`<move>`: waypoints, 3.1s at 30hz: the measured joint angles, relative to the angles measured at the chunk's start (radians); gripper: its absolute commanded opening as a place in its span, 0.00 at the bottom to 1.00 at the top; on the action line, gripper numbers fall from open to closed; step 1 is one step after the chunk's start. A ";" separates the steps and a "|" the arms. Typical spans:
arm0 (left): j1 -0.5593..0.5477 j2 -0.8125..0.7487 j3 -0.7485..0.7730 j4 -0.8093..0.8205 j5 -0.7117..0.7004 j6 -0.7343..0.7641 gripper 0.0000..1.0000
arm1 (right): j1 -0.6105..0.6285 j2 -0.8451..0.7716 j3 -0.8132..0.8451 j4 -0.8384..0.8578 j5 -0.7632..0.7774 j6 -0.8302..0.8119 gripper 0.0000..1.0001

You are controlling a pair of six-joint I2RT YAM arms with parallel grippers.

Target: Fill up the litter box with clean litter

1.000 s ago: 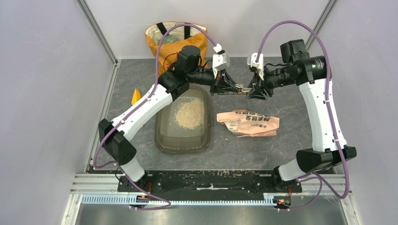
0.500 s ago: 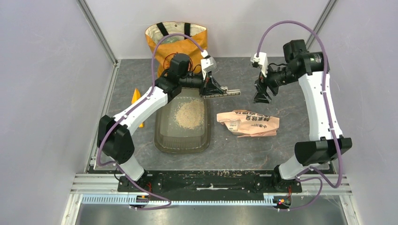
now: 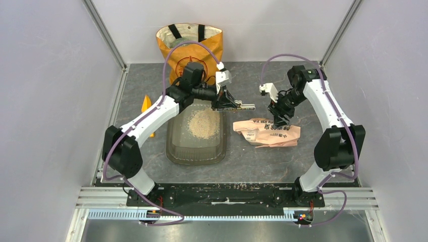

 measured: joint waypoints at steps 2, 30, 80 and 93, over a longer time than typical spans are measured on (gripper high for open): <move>-0.002 0.012 0.002 -0.009 0.001 0.021 0.02 | 0.000 0.004 -0.037 0.024 0.023 -0.007 0.52; -0.087 0.213 -0.004 0.064 0.027 0.063 0.02 | -0.012 -0.045 -0.150 0.105 0.057 -0.060 0.00; -0.142 0.224 0.078 0.048 -0.056 0.037 0.37 | -0.012 -0.047 -0.150 0.093 0.051 -0.102 0.00; -0.142 0.260 0.096 0.021 -0.060 0.046 0.51 | -0.012 -0.047 -0.150 0.089 0.050 -0.105 0.00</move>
